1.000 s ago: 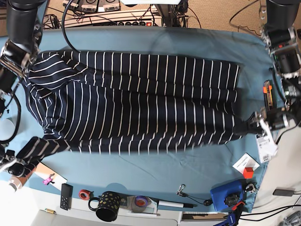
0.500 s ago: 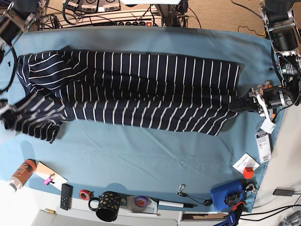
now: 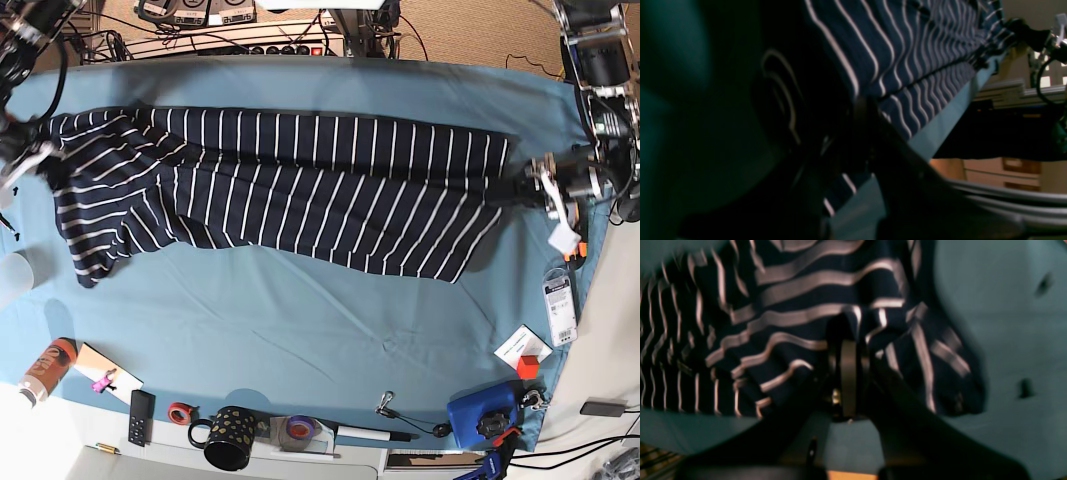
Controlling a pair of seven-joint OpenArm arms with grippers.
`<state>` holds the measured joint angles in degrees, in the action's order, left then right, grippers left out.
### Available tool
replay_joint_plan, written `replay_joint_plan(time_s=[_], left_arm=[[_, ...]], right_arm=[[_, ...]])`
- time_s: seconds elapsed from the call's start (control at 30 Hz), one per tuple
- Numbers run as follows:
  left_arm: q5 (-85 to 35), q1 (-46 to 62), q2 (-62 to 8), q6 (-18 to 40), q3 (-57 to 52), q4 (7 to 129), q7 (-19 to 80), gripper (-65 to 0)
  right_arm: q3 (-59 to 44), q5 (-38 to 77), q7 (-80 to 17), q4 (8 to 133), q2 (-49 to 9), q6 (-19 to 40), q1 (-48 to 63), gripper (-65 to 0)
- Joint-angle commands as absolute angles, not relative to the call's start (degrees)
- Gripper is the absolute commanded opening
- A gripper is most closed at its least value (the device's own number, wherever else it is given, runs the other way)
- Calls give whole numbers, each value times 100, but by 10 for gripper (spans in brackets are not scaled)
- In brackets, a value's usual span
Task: Layout the t-shirt on the table in an organized manner, then fold the t-shirt properly
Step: 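Hold the stretched shirt taut with both grippers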
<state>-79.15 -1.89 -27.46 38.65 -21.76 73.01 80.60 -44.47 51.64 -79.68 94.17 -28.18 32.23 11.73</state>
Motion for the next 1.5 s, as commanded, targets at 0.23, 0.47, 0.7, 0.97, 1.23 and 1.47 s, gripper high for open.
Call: replay_joint_plan(time_s=[0.23,0.47,0.7,0.97,1.23,1.47], left_arm=[[-8088,-93,-2858,3889,-2204,7387,8000,-650],[-8106,-62,-2860,3887,-2204,7387,8000,-650],[-8108,-47,-2858,3887,-2204,7387,8000,-650],[-8195,130,-2858,3889,-2204,7391,8000,-650],[-8490,82,-2864,4000,-2204,7391,8000,-347],[-8366,-202,-2910,4000,-2204,7417,8000,-337]], right_arm=[[-4532,5295,-7747,9515,-2845,3387,1474,-650],[-4869,5037,-7616,9515,-2842,3389,1474,-650],[-5068,4963,-7634,9515,-2783,3500,1474,-650],[-5068,4543,-7330,9515,-2569,3498,1472,-650],[-5068,4556,-7369,9515,-2554,3498,1474,-650],[-5068,4558,-7369,9515,-2554,3498,1474,-650]])
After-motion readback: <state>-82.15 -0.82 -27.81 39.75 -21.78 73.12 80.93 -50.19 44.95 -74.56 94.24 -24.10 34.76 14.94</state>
